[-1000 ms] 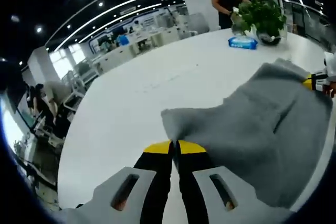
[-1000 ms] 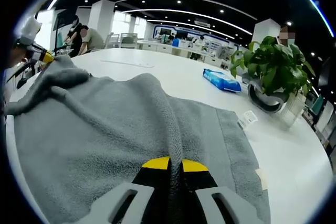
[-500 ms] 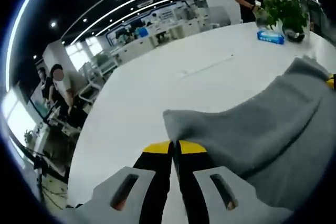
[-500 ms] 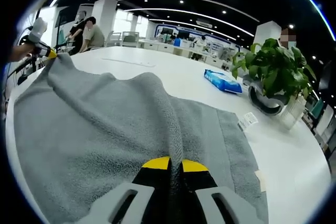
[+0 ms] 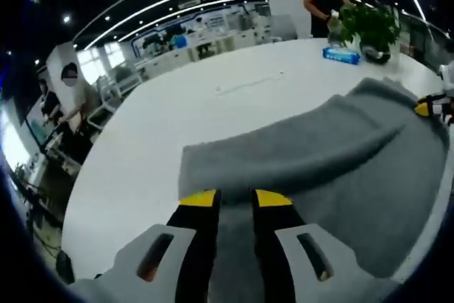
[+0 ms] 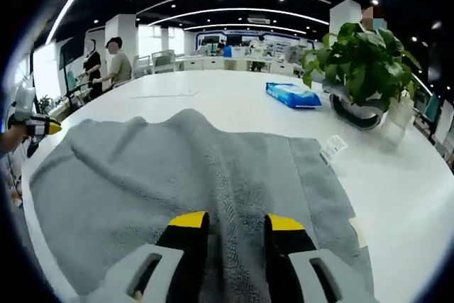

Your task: Open the folded towel by lifting each exposed corner and separating the folded layers until the towel lies flat within the target outline without major curled edges

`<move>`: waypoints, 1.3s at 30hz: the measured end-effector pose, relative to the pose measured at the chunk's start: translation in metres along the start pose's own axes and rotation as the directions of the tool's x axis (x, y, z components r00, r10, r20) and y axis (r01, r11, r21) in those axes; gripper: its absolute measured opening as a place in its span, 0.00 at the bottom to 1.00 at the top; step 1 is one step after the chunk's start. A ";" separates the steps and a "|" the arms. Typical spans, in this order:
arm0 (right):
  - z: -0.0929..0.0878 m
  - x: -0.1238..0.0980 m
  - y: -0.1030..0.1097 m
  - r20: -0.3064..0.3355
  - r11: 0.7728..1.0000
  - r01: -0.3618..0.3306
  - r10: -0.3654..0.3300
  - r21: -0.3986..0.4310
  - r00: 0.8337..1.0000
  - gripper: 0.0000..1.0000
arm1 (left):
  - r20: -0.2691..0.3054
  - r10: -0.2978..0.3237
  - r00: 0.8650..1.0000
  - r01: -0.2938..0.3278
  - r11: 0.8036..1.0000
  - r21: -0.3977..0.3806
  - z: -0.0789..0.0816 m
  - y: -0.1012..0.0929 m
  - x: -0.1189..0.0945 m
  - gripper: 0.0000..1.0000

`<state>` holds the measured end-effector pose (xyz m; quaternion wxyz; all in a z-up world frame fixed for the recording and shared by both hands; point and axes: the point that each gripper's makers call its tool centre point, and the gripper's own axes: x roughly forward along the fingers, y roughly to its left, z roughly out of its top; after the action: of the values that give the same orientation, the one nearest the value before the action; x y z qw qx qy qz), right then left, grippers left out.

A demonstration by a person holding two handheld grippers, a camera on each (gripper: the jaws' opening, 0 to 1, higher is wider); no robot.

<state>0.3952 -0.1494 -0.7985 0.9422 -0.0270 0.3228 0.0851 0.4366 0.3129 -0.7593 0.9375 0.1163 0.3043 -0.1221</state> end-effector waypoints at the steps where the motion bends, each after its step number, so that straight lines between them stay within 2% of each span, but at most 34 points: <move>1: -0.004 -0.001 0.001 -0.020 1.000 -0.012 0.012 -0.010 1.000 0.39 | -0.015 -0.016 1.000 0.015 1.000 -0.011 -0.005 -0.006 0.000 0.21; 4: -0.009 -0.004 0.004 -0.049 0.999 -0.035 0.034 -0.012 0.998 0.48 | -0.066 -0.050 0.997 0.050 0.999 -0.014 -0.022 -0.023 0.003 0.25; 6: -0.015 -0.004 0.005 -0.073 0.998 -0.055 0.054 -0.023 0.996 0.51 | -0.112 -0.053 0.992 0.052 0.999 -0.015 -0.034 -0.027 0.004 0.30; 7: -0.013 -0.004 0.006 -0.062 0.997 -0.064 0.061 -0.045 0.996 0.53 | -0.127 -0.060 0.990 0.059 0.998 -0.012 -0.039 -0.029 0.006 0.31; 8: -0.015 -0.004 0.006 -0.077 0.996 -0.064 0.059 -0.064 0.995 0.53 | -0.128 -0.060 0.990 0.059 0.998 -0.012 -0.041 -0.029 0.006 0.30; 9: -0.015 -0.003 0.006 -0.079 0.996 -0.064 0.059 -0.060 0.995 0.54 | -0.094 -0.060 0.994 0.058 0.998 -0.025 -0.036 -0.027 0.004 0.30; 12: -0.013 0.001 0.001 -0.091 0.998 -0.047 0.043 -0.041 0.995 0.63 | -0.099 -0.031 0.995 0.028 0.999 -0.034 -0.037 -0.020 0.004 0.38; 15: -0.010 0.006 -0.001 -0.096 0.998 -0.045 0.042 -0.038 0.994 0.70 | -0.123 -0.027 0.992 0.017 0.997 -0.079 -0.040 -0.015 0.005 0.44; 19: -0.005 0.014 -0.001 -0.099 0.997 -0.057 0.052 -0.045 0.994 0.78 | -0.131 -0.042 0.991 0.024 0.990 -0.136 -0.042 -0.011 0.007 0.48; 21: -0.003 0.019 -0.002 -0.099 0.997 -0.062 0.057 -0.050 0.993 0.81 | -0.121 -0.042 0.992 0.025 0.990 -0.137 -0.042 -0.009 0.009 0.48; 32: 0.019 0.047 -0.016 -0.090 0.997 -0.064 0.059 -0.051 0.994 0.83 | -0.100 -0.028 0.995 0.014 0.990 -0.143 -0.028 0.009 0.031 0.48; 39: 0.038 0.066 -0.015 -0.070 0.994 -0.082 0.077 -0.066 0.995 0.83 | -0.078 -0.013 0.997 0.001 0.988 -0.153 -0.018 0.018 0.046 0.48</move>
<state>0.4719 -0.1508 -0.8092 0.9252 -0.0493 0.3520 0.1325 0.4680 0.3277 -0.7986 0.9305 0.0477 0.3499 -0.0970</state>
